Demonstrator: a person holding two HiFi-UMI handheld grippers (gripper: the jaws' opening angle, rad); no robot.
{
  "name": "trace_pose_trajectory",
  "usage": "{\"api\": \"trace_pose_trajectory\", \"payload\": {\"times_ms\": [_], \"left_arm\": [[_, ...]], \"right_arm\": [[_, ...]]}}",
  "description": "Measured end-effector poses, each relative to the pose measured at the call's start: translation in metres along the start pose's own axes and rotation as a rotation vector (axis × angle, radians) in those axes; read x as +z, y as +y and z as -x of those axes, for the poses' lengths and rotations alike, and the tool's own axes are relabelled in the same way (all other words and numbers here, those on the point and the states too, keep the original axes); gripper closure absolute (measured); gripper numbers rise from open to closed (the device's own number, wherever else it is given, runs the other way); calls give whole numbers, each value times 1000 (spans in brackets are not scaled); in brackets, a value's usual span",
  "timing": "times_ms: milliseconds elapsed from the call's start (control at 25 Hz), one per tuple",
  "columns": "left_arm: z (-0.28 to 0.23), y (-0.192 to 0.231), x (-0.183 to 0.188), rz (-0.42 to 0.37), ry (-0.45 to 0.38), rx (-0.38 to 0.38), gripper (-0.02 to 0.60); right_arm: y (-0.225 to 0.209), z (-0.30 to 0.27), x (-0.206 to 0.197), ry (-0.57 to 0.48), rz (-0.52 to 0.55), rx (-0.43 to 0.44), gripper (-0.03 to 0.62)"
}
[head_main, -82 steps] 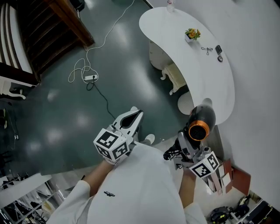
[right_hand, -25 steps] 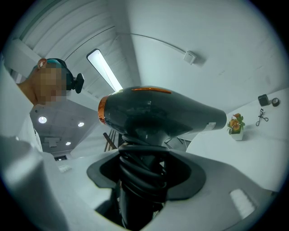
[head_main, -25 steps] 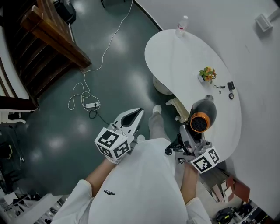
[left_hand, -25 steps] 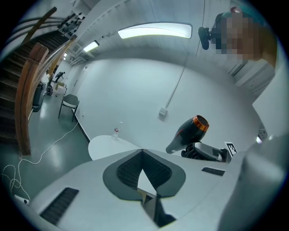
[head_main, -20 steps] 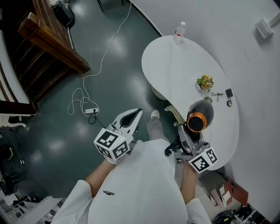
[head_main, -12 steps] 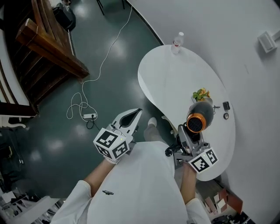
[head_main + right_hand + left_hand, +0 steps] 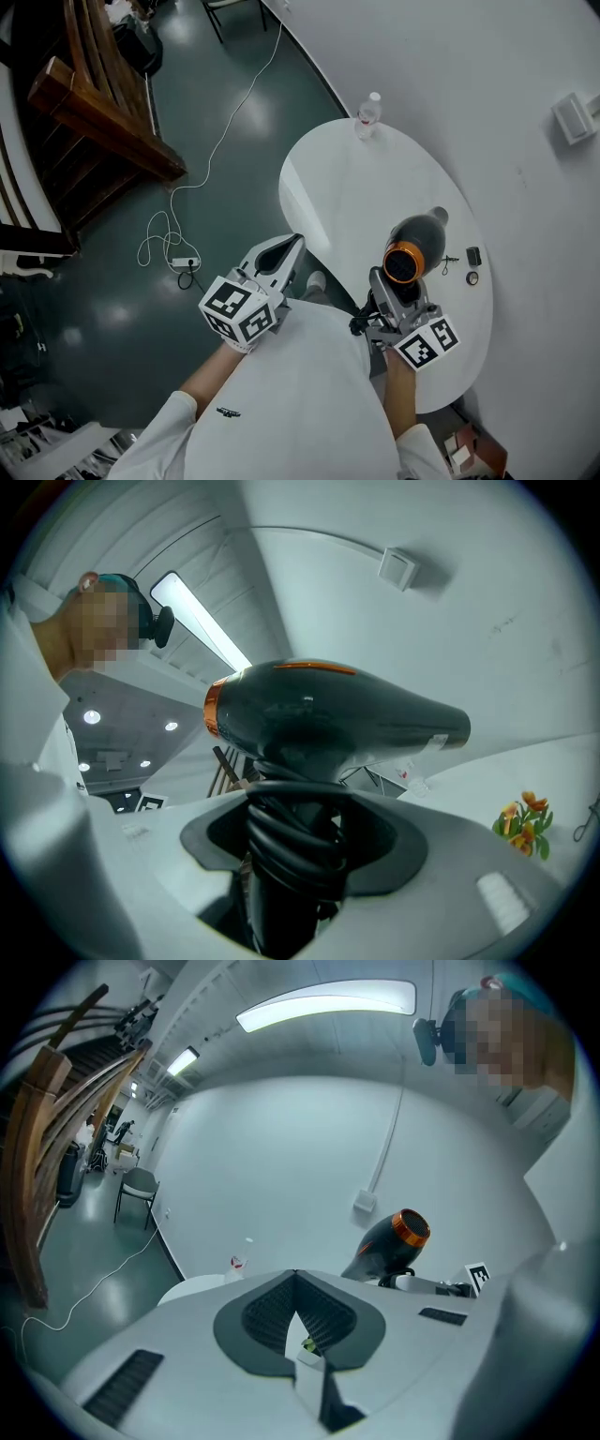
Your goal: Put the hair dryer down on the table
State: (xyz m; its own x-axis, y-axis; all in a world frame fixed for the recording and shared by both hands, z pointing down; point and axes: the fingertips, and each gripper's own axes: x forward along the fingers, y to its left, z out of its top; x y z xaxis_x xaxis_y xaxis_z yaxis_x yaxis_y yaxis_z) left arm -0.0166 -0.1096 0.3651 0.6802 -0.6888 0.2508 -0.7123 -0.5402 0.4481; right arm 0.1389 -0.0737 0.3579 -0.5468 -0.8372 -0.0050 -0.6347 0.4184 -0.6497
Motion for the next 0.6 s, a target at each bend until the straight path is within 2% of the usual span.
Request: {"api": "trace_pose_trajectory", "payload": {"times_ms": [160,600], "left_arm": [[-11,-3,-1,19,15,-4,574],[-27,6,2,0,35,-14,574]], "right_arm": [[-5,-8,5,11,23,6,315],[-20,-21,5,2,14,-9,315]]}}
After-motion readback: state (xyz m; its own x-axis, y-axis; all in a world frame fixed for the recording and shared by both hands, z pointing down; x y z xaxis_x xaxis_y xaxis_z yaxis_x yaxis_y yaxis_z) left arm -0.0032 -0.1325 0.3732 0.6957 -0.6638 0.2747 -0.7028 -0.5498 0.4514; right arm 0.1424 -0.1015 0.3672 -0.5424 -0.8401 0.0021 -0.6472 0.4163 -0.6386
